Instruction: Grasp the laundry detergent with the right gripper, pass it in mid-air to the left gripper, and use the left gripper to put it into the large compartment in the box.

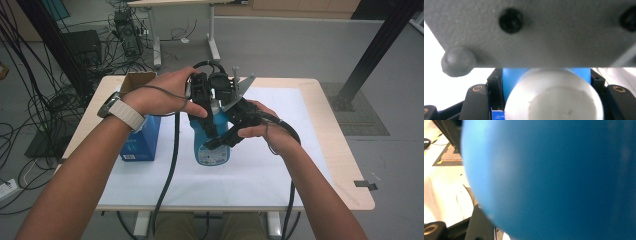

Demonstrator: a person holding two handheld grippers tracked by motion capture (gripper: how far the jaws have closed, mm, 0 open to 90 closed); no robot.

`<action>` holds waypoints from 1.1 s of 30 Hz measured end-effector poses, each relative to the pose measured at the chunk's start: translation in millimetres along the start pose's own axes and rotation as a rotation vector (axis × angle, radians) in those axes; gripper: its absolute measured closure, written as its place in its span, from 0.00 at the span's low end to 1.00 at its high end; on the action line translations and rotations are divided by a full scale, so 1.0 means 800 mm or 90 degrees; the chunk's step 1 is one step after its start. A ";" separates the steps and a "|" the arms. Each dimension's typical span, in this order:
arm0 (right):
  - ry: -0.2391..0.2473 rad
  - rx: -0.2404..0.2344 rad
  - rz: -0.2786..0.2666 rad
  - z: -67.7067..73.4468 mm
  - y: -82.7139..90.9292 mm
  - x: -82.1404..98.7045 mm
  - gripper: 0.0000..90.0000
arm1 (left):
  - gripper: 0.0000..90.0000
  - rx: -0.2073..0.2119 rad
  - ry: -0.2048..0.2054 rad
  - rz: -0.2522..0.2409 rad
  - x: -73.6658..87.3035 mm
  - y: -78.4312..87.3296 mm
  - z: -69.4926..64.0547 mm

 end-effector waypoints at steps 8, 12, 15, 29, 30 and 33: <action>0.005 0.003 -0.001 0.000 0.001 -0.001 0.48 | 0.41 -0.004 -0.001 0.004 0.000 0.001 -0.001; 0.006 0.004 -0.001 0.000 0.001 -0.001 0.48 | 0.41 -0.005 -0.001 0.002 0.000 0.001 -0.001; 0.006 0.003 0.000 0.000 0.002 -0.001 0.48 | 0.41 -0.005 -0.001 0.001 -0.001 0.001 -0.001; 0.015 0.001 -0.003 -0.001 0.001 -0.001 0.48 | 0.41 -0.005 -0.001 -0.002 0.001 0.001 -0.001; 0.016 0.002 -0.005 -0.001 0.000 -0.002 0.48 | 0.41 -0.005 -0.001 -0.002 0.001 0.001 -0.002; 0.023 0.002 -0.009 -0.002 0.000 -0.001 0.48 | 0.41 -0.004 0.000 -0.002 0.001 0.001 -0.002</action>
Point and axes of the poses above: each handheld gripper's, and its own axes: y roughly backward along the jaws, x roughly out of its underside, z roughly to its left, the point moved 5 cm from there along -y, roughly forward along the jaws, and after that the axes turned 13 degrees about x, right-handed, at the moved point
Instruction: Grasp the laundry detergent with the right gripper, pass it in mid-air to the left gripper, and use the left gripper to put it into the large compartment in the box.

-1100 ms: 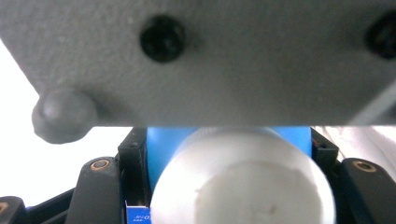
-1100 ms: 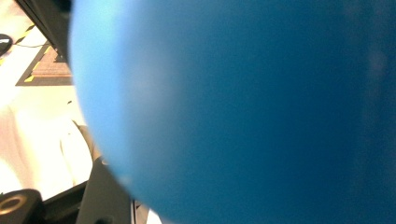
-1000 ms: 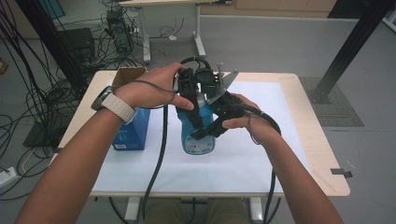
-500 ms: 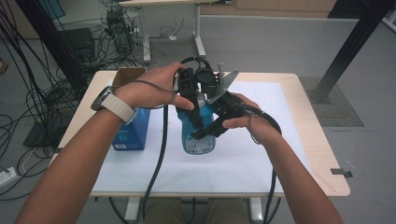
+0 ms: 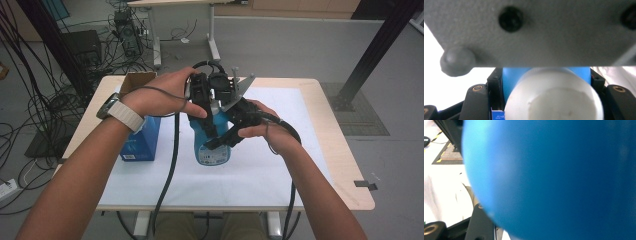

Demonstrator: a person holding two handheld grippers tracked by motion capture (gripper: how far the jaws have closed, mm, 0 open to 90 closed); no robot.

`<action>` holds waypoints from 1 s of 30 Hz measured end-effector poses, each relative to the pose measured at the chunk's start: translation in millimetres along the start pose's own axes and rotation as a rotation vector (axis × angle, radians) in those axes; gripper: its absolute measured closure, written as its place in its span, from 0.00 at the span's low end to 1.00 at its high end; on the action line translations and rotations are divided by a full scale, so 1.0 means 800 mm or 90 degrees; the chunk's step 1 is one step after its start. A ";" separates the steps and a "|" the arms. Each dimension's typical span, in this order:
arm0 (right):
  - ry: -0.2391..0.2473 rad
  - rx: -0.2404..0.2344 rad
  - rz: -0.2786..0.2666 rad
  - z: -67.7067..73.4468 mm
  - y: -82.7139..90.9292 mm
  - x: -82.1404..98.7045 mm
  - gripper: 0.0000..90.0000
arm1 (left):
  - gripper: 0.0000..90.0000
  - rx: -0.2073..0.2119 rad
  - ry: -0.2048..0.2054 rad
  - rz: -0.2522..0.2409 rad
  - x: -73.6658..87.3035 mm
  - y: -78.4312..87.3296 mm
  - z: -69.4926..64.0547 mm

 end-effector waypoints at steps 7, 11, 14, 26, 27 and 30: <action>-0.006 -0.003 0.005 0.002 0.001 0.000 0.48 | 0.41 0.000 -0.002 0.002 0.000 0.000 -0.001; -0.005 0.001 0.004 0.002 0.001 0.000 0.48 | 0.41 -0.002 -0.001 0.001 0.000 0.000 -0.001; -0.003 0.000 0.002 0.002 0.002 -0.001 0.48 | 0.41 -0.002 -0.001 0.000 0.000 0.001 -0.002; -0.002 0.001 0.007 0.001 -0.001 -0.002 0.48 | 0.41 -0.001 0.000 0.001 0.002 0.000 0.000; -0.003 0.001 0.006 0.001 -0.001 -0.002 0.48 | 0.41 -0.001 -0.001 0.000 0.002 0.001 0.000; -0.001 0.004 0.005 0.000 0.000 -0.001 0.48 | 0.41 -0.002 -0.002 -0.001 0.002 0.001 0.000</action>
Point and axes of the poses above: each handheld gripper's, and its own axes: y roughly backward along the jaws, x roughly out of its underside, z roughly to its left, the point moved 5 cm from there along -y, roughly forward along the jaws, and after that the axes turned 13 degrees about x, right-handed, at the moved point
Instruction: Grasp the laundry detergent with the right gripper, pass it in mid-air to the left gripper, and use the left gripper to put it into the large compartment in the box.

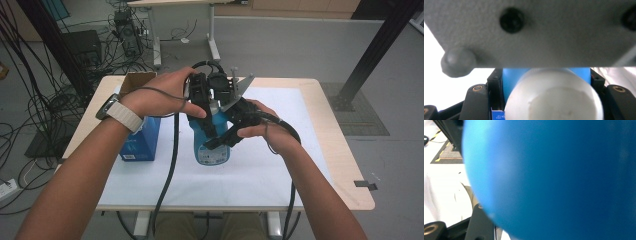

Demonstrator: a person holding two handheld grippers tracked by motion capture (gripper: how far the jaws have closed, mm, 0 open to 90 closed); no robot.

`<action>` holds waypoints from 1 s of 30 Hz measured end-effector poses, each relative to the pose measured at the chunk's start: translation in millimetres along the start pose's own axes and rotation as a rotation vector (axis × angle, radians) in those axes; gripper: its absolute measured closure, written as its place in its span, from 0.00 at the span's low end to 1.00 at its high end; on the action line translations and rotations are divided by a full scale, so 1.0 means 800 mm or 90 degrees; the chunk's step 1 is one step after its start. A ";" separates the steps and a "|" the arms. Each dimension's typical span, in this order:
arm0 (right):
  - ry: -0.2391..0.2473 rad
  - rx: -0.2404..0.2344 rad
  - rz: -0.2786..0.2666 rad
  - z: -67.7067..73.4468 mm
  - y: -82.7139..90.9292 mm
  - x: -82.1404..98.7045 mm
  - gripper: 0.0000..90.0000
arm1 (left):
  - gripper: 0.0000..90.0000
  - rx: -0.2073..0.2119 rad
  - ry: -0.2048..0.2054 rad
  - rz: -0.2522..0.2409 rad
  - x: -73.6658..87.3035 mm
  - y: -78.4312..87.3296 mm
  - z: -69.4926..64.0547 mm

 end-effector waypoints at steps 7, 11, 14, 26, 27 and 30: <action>0.002 0.000 -0.001 0.000 0.000 0.000 0.48 | 0.42 0.000 0.001 0.003 0.000 0.001 0.000; 0.006 -0.002 -0.004 -0.001 0.000 -0.001 0.48 | 0.42 0.002 0.003 0.000 0.000 0.001 0.000; 0.004 -0.003 -0.003 0.000 -0.001 0.000 0.48 | 0.42 0.003 0.005 0.002 0.001 0.000 0.001; -0.002 -0.011 -0.007 0.000 0.000 0.000 0.48 | 0.42 0.003 0.001 -0.001 0.002 0.001 0.002; 0.000 -0.003 -0.004 -0.001 -0.001 0.000 0.48 | 0.42 0.004 0.000 -0.001 0.002 0.001 0.002; -0.002 -0.010 -0.005 0.000 0.000 0.000 0.48 | 0.42 0.003 0.003 -0.005 0.002 0.001 0.002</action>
Point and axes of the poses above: each handheld gripper's, and its own axes: y roughly backward along the jaws, x roughly out of its underside, z roughly to its left, the point moved 5 cm from there along -y, roughly forward along the jaws, and after that the axes turned 13 degrees about x, right-handed, at the moved point
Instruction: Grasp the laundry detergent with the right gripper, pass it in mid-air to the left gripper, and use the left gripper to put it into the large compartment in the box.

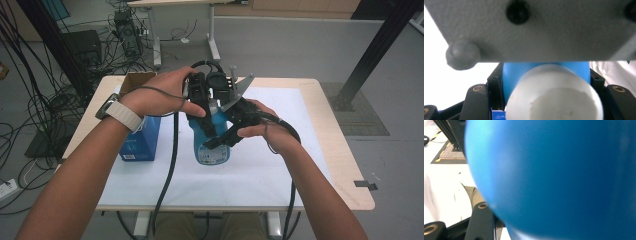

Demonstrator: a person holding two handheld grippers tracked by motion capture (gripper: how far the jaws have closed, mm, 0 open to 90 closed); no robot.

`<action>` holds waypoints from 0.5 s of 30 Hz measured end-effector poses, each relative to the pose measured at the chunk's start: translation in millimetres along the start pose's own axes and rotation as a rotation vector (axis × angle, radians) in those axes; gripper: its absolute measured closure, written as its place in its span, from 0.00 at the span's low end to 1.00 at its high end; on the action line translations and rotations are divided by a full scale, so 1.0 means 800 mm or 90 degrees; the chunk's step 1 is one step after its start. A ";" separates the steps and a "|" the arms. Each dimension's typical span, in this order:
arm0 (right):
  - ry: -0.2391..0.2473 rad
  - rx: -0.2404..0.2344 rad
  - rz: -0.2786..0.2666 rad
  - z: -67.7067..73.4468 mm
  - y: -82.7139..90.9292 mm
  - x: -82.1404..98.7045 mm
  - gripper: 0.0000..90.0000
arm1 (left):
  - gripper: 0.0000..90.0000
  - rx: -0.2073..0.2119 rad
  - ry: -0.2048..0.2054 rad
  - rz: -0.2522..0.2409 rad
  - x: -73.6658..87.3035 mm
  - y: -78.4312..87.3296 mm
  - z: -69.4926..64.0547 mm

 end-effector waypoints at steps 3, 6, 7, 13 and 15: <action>0.009 0.008 0.000 -0.002 -0.001 0.001 0.48 | 0.42 -0.001 0.000 0.002 0.000 0.000 0.000; -0.006 -0.005 0.003 0.001 0.000 0.000 0.48 | 0.42 0.000 0.000 0.002 0.000 0.000 0.000; 0.004 0.005 0.000 -0.002 -0.001 0.001 0.48 | 0.42 -0.001 0.000 0.001 0.000 0.000 -0.001; -0.004 0.000 0.001 0.002 0.001 0.001 0.47 | 0.42 0.001 0.000 -0.005 -0.001 0.000 -0.002; 0.003 0.004 -0.005 0.002 0.001 0.003 0.46 | 0.42 0.002 0.002 -0.008 -0.001 0.001 -0.002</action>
Point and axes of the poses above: each handheld gripper's, and its own axes: y roughly backward along the jaws, x roughly out of its underside, z roughly to its left, the point moved 5 cm from there along -y, roughly forward along the jaws, and after that the axes turned 13 degrees about x, right-handed, at the moved point
